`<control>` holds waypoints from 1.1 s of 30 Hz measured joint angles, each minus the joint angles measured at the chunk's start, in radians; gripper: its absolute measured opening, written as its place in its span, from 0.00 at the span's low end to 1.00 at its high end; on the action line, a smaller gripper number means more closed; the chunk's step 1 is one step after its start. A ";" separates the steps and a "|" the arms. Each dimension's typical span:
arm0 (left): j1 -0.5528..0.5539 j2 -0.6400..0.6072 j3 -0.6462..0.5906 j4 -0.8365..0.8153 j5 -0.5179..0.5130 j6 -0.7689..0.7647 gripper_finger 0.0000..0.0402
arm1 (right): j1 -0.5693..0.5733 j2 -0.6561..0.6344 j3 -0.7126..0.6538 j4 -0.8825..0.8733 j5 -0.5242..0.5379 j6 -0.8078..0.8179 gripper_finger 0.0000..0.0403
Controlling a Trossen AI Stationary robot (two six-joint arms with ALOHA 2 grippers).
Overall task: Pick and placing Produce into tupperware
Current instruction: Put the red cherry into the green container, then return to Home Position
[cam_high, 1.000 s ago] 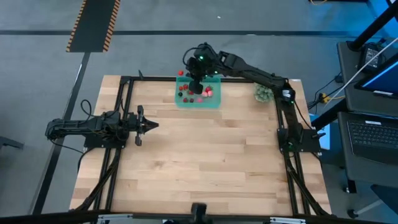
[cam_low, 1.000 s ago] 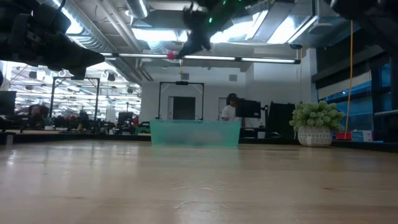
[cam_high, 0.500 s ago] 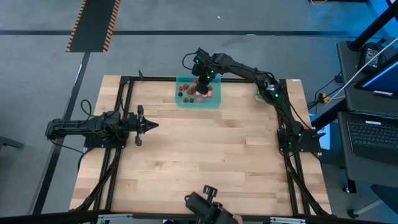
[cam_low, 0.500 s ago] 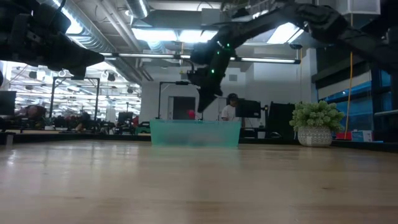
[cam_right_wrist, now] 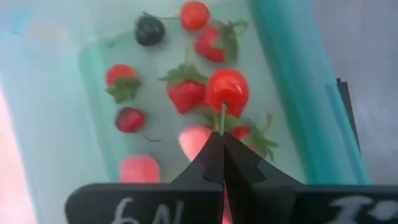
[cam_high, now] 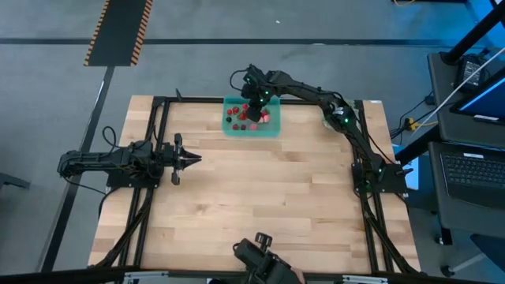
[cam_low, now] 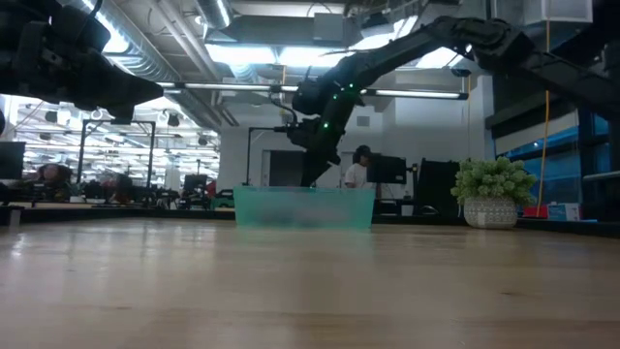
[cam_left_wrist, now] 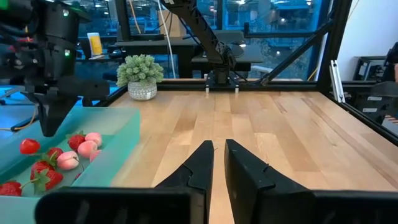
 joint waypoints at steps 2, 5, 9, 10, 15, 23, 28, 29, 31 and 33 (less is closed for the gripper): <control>0.000 0.000 0.000 0.000 0.000 0.000 0.09 | -0.010 0.006 0.000 -0.010 0.000 -0.001 0.00; 0.000 0.000 0.000 0.000 0.000 0.000 0.11 | -0.019 0.018 0.000 -0.020 0.001 0.000 0.00; 0.000 0.000 0.000 0.000 0.000 0.000 0.13 | -0.027 0.032 0.000 -0.016 0.000 -0.008 0.00; 0.000 0.000 0.000 0.000 0.000 0.000 0.13 | -0.029 0.035 0.000 -0.013 0.000 -0.016 0.00; 0.000 0.000 0.000 0.000 0.000 0.000 0.15 | -0.035 0.046 -0.001 -0.007 0.001 -0.025 0.00; 0.000 0.000 0.000 0.000 0.000 0.000 0.18 | -0.033 0.046 -0.001 -0.005 0.000 -0.027 0.04; 0.000 0.000 0.000 0.000 0.000 0.000 0.19 | -0.032 0.046 -0.001 -0.023 0.000 -0.027 0.10; 0.000 0.000 0.000 0.000 0.000 0.000 0.20 | -0.032 0.046 -0.001 -0.032 0.001 -0.027 0.10; 0.000 0.000 0.000 0.000 0.000 0.000 0.20 | -0.032 0.046 -0.001 -0.042 0.001 -0.027 0.11; 0.000 0.000 0.000 0.000 0.000 0.000 0.21 | -0.032 0.046 -0.001 -0.041 0.001 -0.027 0.11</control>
